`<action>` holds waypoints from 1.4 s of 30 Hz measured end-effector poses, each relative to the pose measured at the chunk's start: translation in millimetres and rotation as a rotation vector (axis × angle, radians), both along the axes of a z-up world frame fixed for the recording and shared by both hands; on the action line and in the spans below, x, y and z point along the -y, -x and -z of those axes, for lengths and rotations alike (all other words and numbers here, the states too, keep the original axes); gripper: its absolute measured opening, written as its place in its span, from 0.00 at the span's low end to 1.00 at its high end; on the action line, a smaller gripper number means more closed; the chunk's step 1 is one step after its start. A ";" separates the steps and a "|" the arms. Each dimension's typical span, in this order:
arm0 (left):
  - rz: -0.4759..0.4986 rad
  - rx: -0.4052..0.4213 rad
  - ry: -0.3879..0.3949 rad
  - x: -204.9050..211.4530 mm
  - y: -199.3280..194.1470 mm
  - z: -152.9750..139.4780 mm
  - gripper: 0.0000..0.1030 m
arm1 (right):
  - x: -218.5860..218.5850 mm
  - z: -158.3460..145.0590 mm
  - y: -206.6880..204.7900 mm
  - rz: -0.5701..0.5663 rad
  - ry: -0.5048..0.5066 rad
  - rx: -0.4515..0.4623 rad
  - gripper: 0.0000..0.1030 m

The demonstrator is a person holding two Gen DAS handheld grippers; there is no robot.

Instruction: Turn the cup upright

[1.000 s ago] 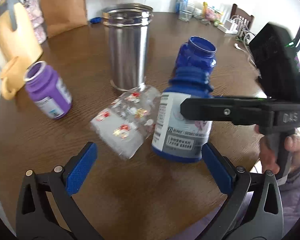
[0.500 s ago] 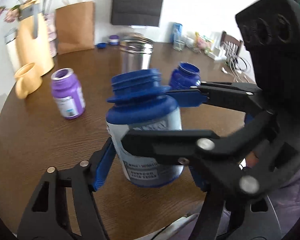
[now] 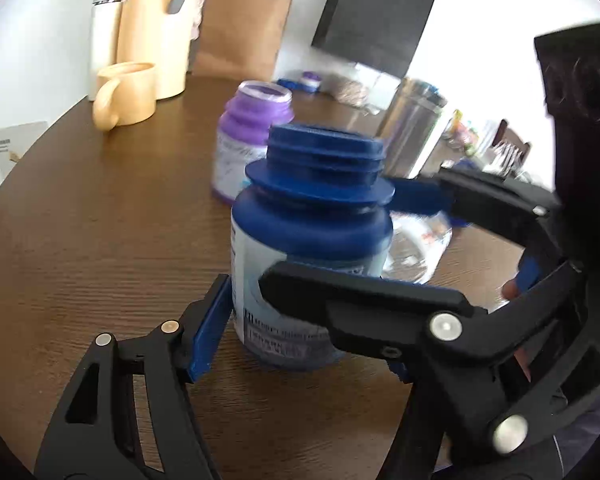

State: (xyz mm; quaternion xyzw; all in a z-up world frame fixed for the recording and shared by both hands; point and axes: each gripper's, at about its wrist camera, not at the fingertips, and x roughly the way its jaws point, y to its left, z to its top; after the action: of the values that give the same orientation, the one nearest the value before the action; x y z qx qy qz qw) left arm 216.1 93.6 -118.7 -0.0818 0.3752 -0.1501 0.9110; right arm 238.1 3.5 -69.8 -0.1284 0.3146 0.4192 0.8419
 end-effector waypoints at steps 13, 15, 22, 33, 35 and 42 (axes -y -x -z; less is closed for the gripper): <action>-0.056 -0.052 0.020 -7.1 10.4 9.2 0.74 | 3.0 5.4 -1.3 0.055 0.028 -0.044 0.78; -0.072 -0.028 0.013 -5.3 12.7 1.3 0.77 | 9.8 0.0 -0.1 0.059 0.009 -0.066 0.79; -0.084 0.015 -0.002 8.7 44.3 -39.4 0.83 | 43.4 -25.7 14.7 0.137 -0.027 -0.122 0.79; -0.204 0.145 -0.157 46.9 135.7 -110.3 1.00 | 151.1 -83.3 97.7 0.409 -0.042 -0.135 0.79; -0.218 0.172 -0.187 54.4 156.2 -119.6 1.00 | 169.2 -90.4 115.1 0.483 -0.025 -0.154 0.79; -0.286 0.183 -0.202 71.5 205.8 -122.0 1.00 | 213.6 -92.6 185.4 0.647 -0.035 -0.092 0.79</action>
State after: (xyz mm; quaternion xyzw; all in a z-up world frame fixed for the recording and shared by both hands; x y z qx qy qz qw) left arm 10.3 22.1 3.3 -0.0285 0.2886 0.0127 0.9570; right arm 52.8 -210.1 22.8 0.0117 0.3694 0.1407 0.9185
